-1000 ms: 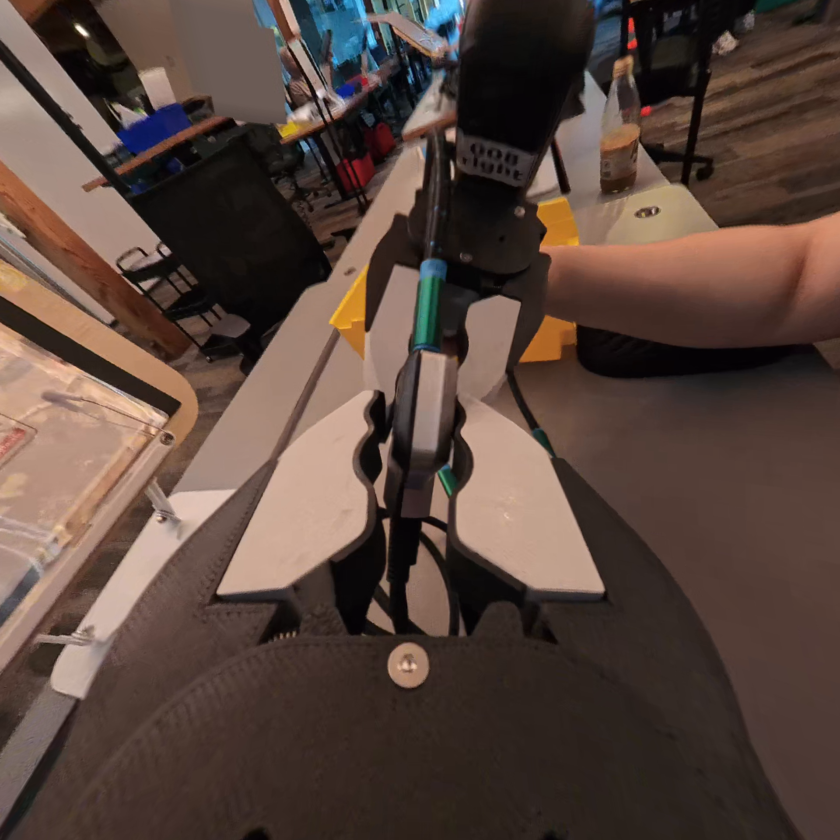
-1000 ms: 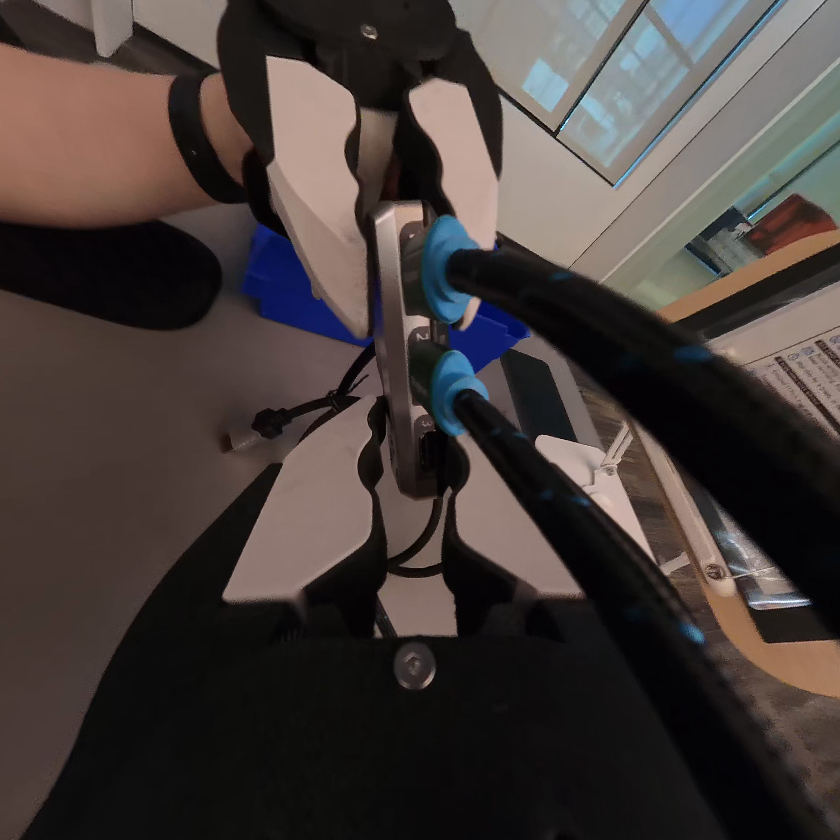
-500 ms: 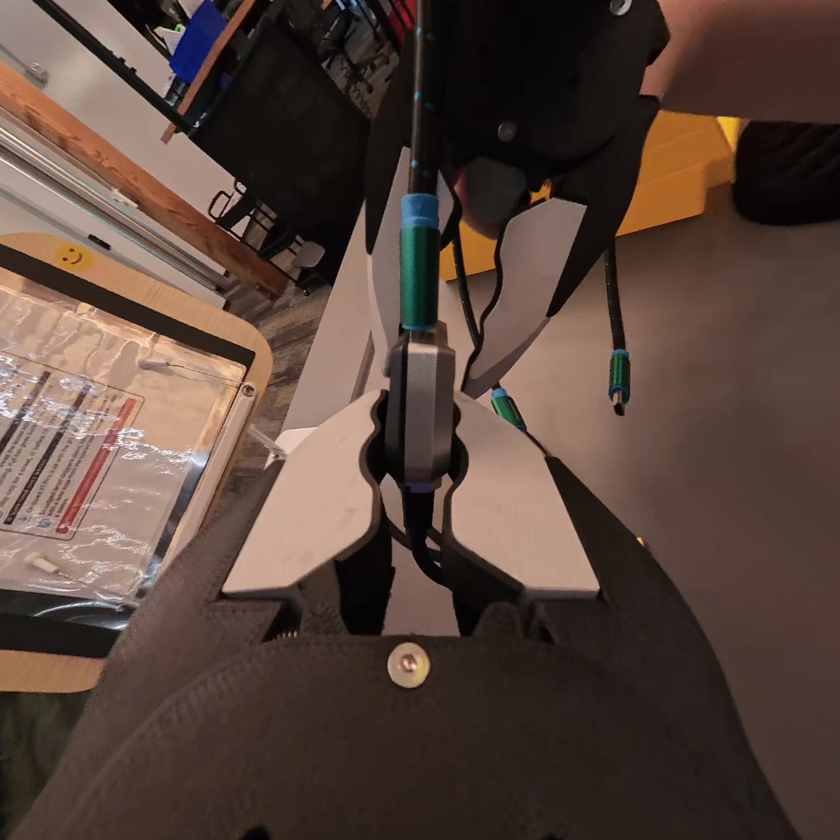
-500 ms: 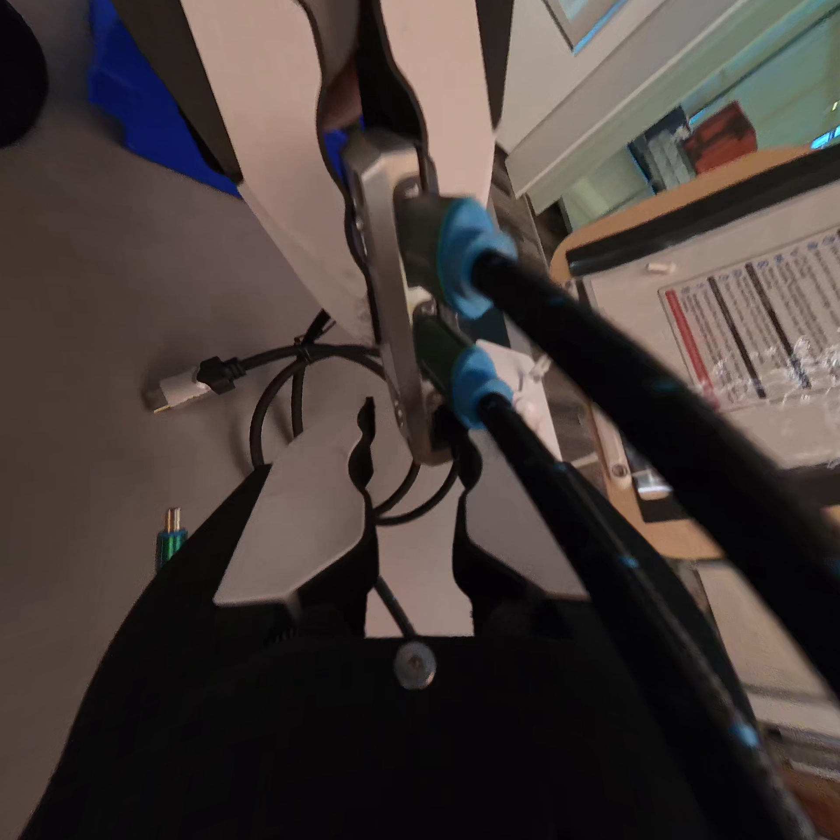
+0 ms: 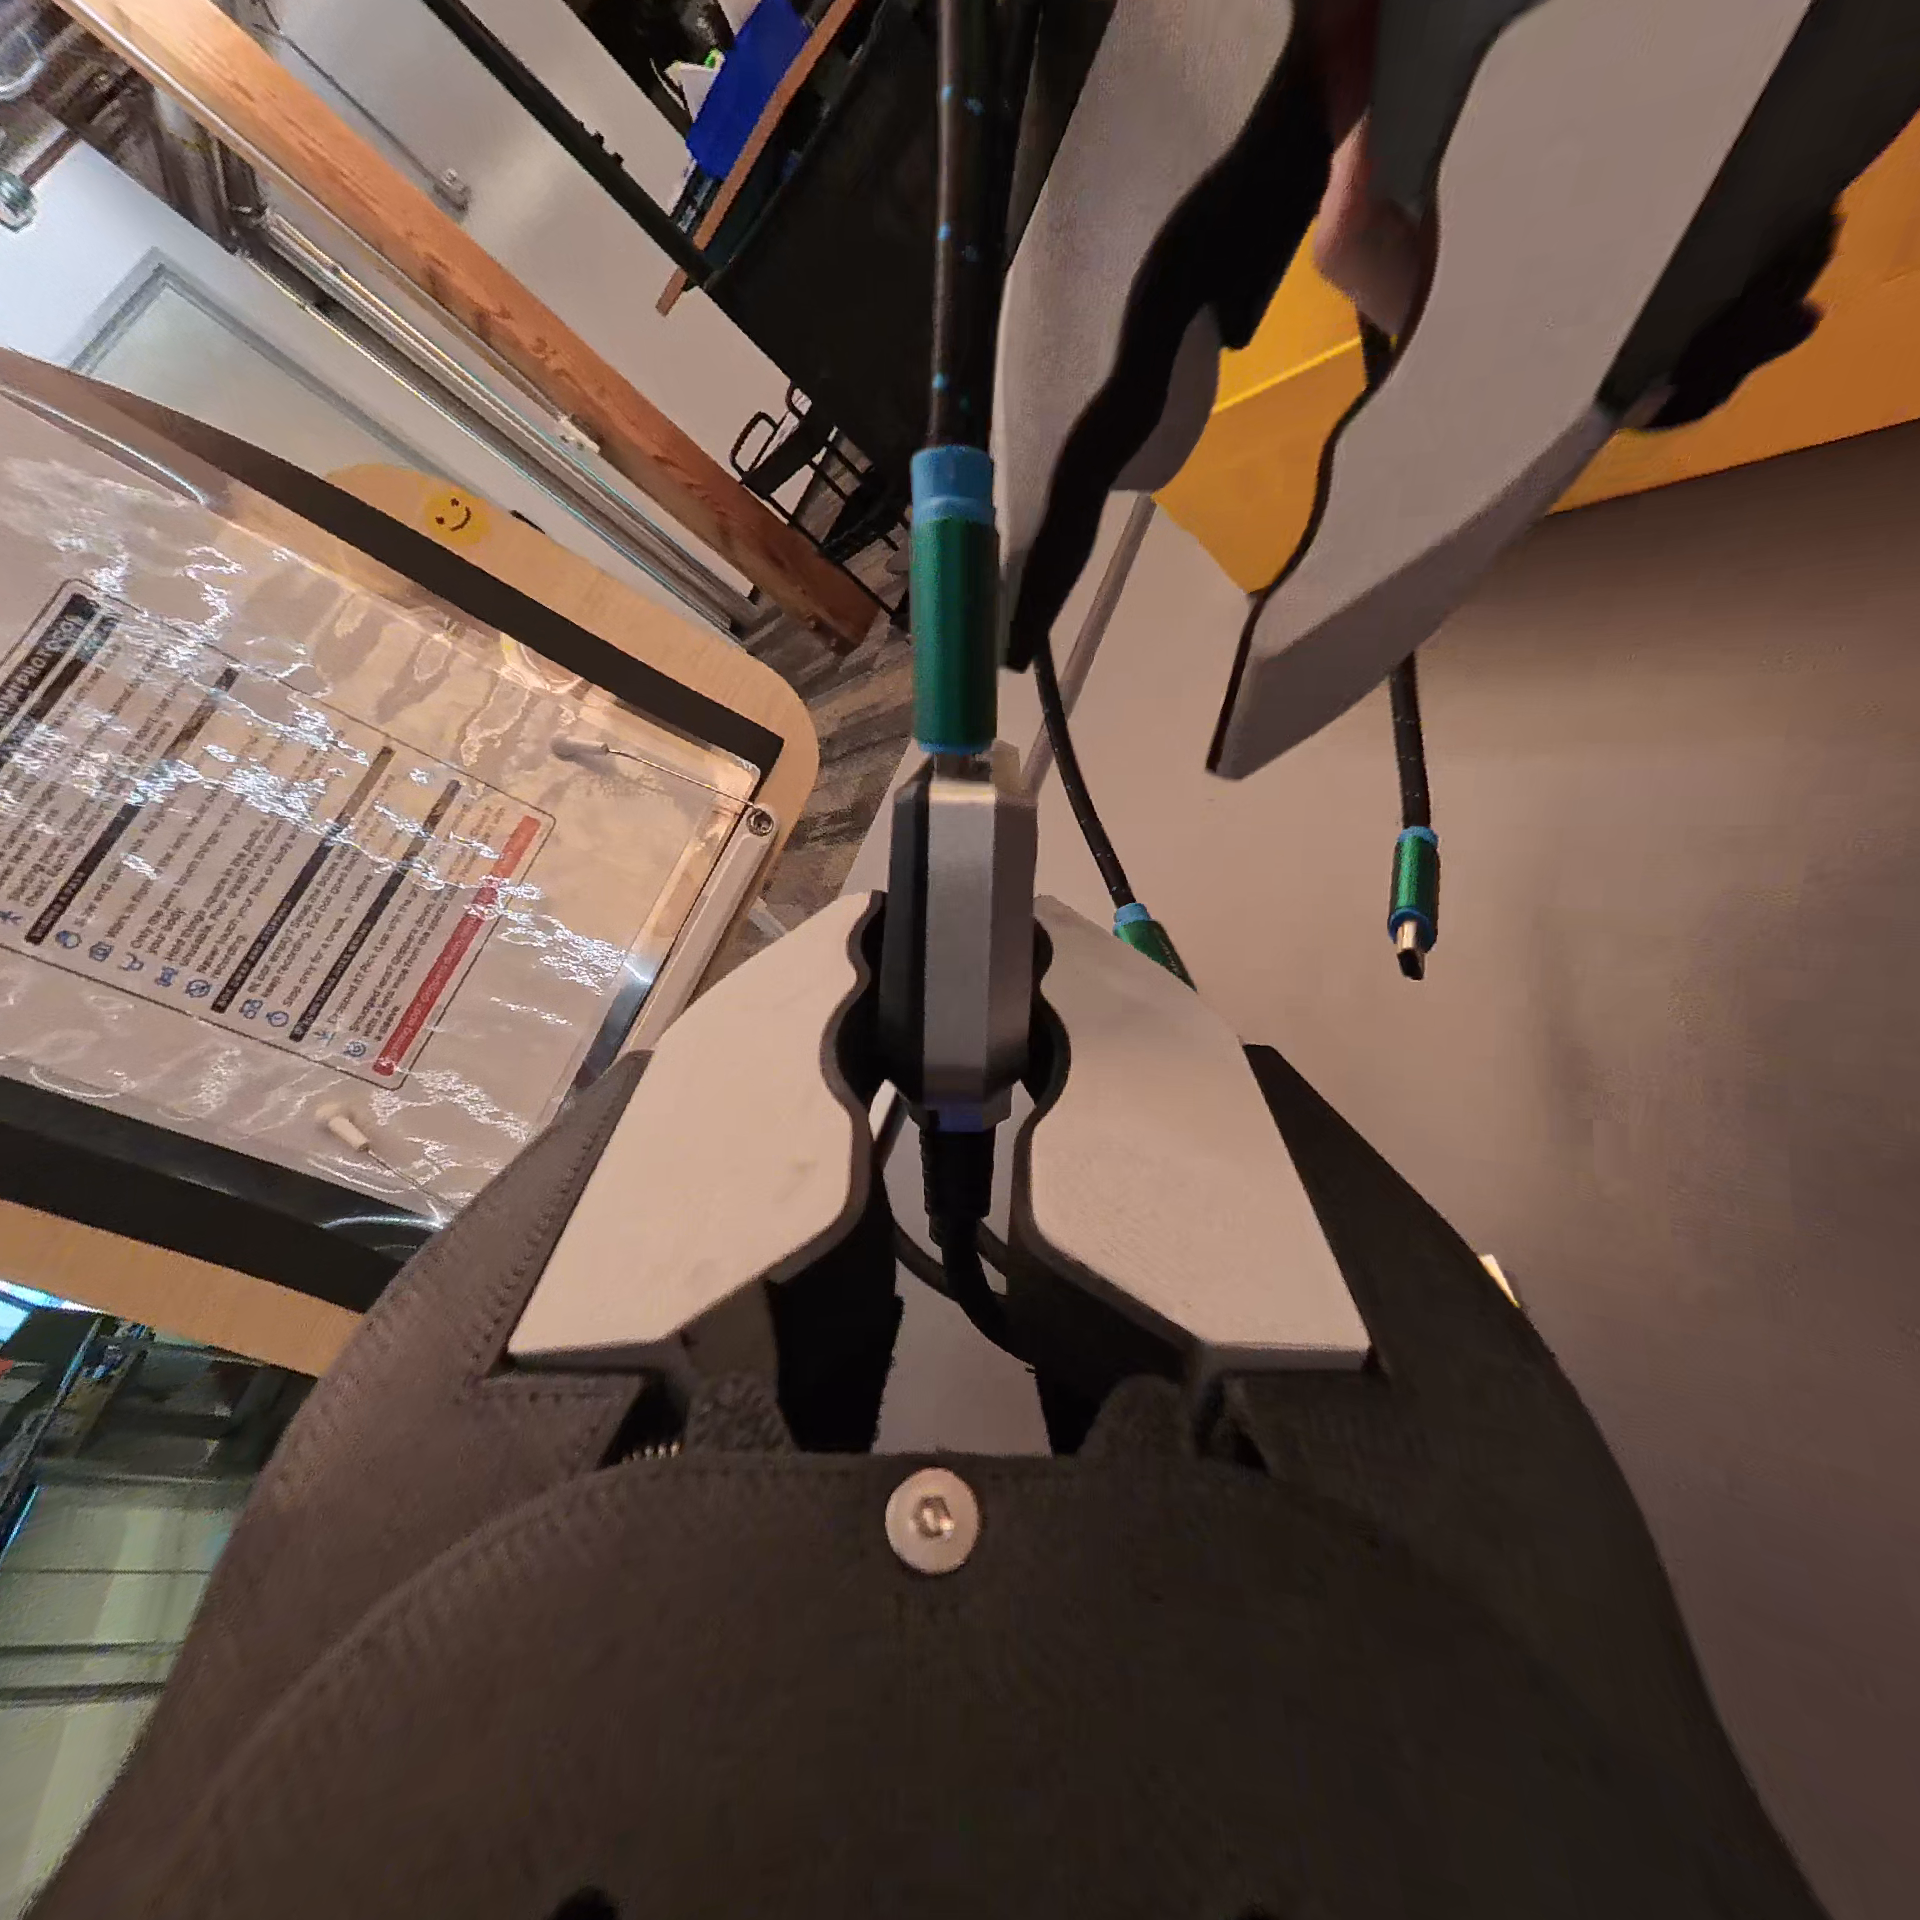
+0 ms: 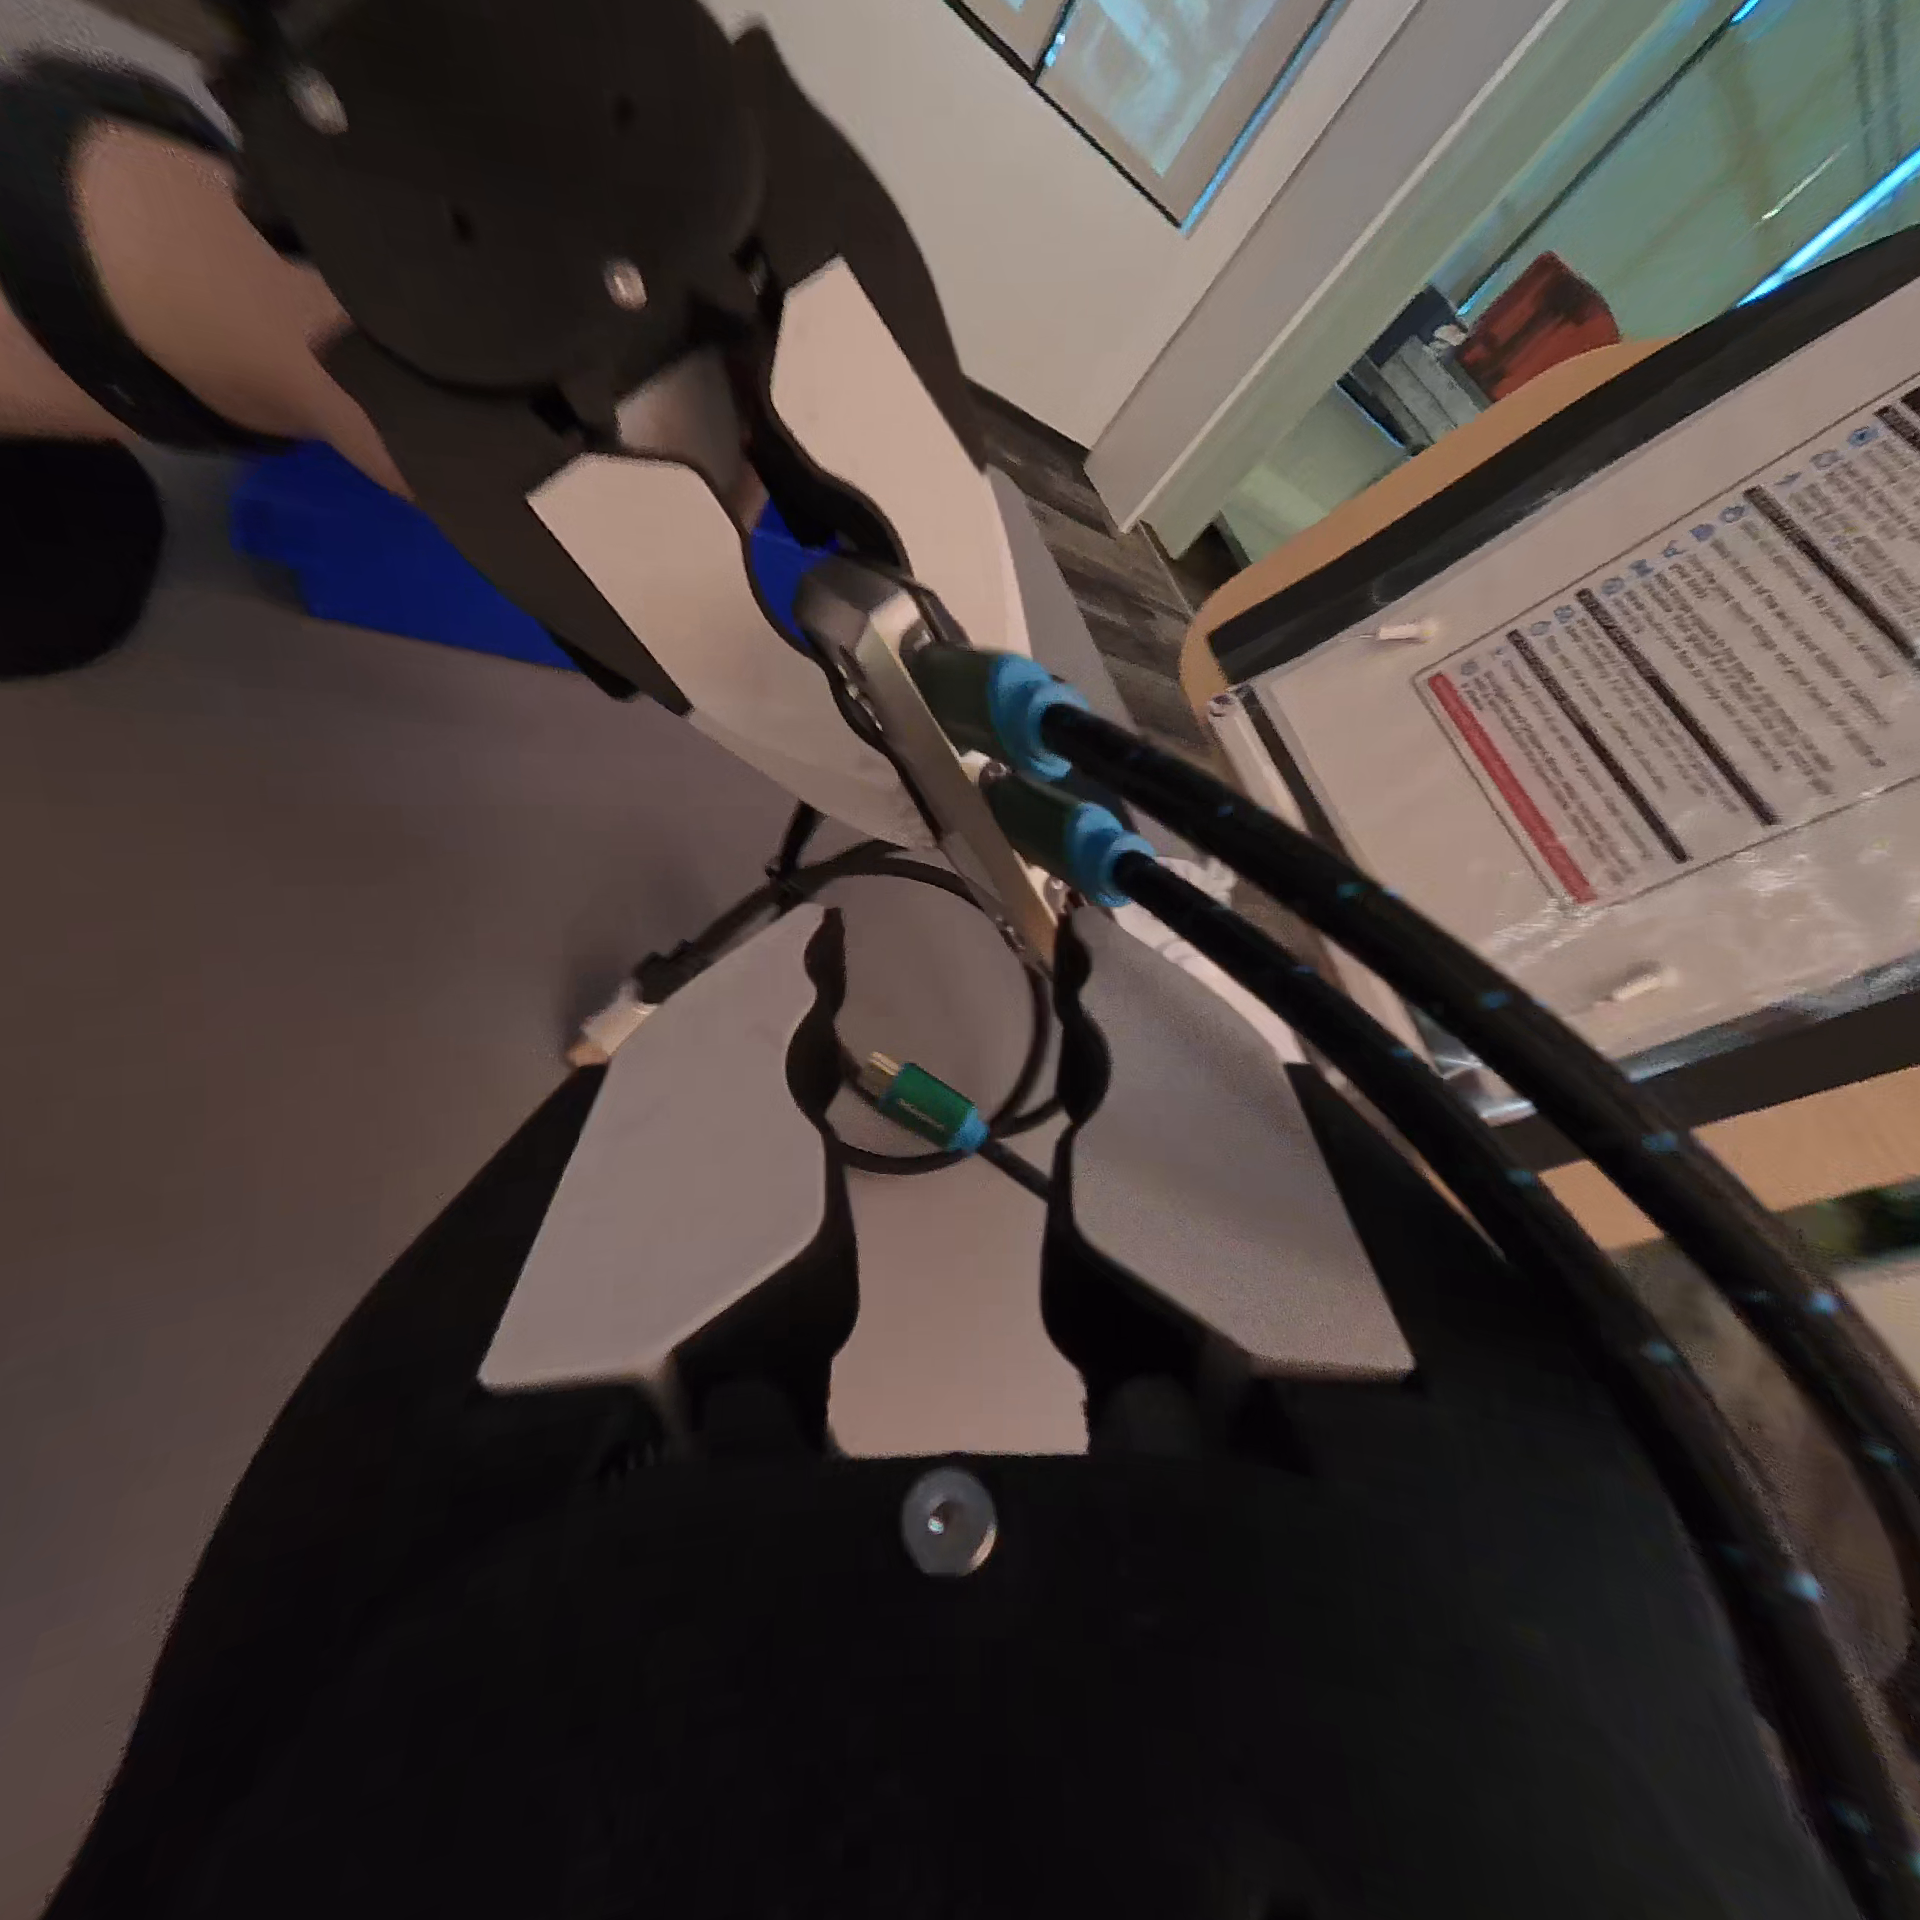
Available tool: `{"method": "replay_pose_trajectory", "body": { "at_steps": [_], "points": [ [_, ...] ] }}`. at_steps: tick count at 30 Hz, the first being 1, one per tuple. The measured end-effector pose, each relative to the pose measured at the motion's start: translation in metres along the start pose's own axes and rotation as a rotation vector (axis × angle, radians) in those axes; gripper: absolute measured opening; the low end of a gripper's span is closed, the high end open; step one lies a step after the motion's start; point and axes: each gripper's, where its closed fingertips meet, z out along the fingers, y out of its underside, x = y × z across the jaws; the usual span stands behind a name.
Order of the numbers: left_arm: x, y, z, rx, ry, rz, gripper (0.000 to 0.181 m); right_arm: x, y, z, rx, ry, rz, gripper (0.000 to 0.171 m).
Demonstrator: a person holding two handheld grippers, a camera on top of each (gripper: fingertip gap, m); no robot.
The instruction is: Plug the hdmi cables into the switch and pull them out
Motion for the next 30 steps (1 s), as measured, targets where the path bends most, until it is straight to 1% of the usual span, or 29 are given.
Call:
{"method": "replay_pose_trajectory", "body": {
  "at_steps": [1, 3, 4, 7, 9, 11, 18, 22, 25, 30],
  "points": [
    [0.000, 0.001, 0.001, 0.004, -0.005, 0.002, 0.021, -0.003, -0.003, -0.003, 0.012, -0.032, 0.041, 0.035],
    [0.000, 0.003, 0.002, 0.011, -0.027, 0.022, 0.018, -0.007, -0.011, -0.011, 0.060, -0.092, 0.183, 0.029],
    [0.001, 0.003, 0.002, 0.014, -0.038, 0.041, 0.020, -0.009, -0.017, -0.016, 0.097, -0.127, 0.268, 0.027],
    [0.002, 0.003, 0.007, 0.031, -0.094, 0.105, 0.019, -0.006, -0.037, -0.030, 0.193, -0.229, 0.490, 0.022],
    [0.002, 0.004, 0.009, 0.031, -0.112, 0.101, 0.019, 0.001, -0.041, -0.032, 0.200, -0.228, 0.611, 0.022],
    [0.001, 0.005, 0.010, 0.035, -0.133, 0.111, 0.019, 0.005, -0.041, -0.032, 0.186, -0.217, 0.689, 0.021],
    [-0.002, -0.004, 0.008, 0.054, -0.250, 0.165, 0.019, 0.003, -0.036, -0.029, 0.091, -0.185, 0.764, 0.019],
    [0.000, -0.012, 0.006, 0.088, -0.308, 0.208, 0.019, 0.002, -0.036, -0.029, 0.092, -0.198, 0.772, 0.018],
    [0.003, -0.014, 0.007, 0.092, -0.317, 0.213, 0.019, -0.001, -0.037, -0.027, 0.103, -0.231, 0.776, 0.018],
    [0.004, -0.008, 0.008, 0.053, -0.295, 0.192, 0.018, 0.003, -0.018, -0.024, 0.041, -0.209, 0.760, 0.016]
  ]
}}
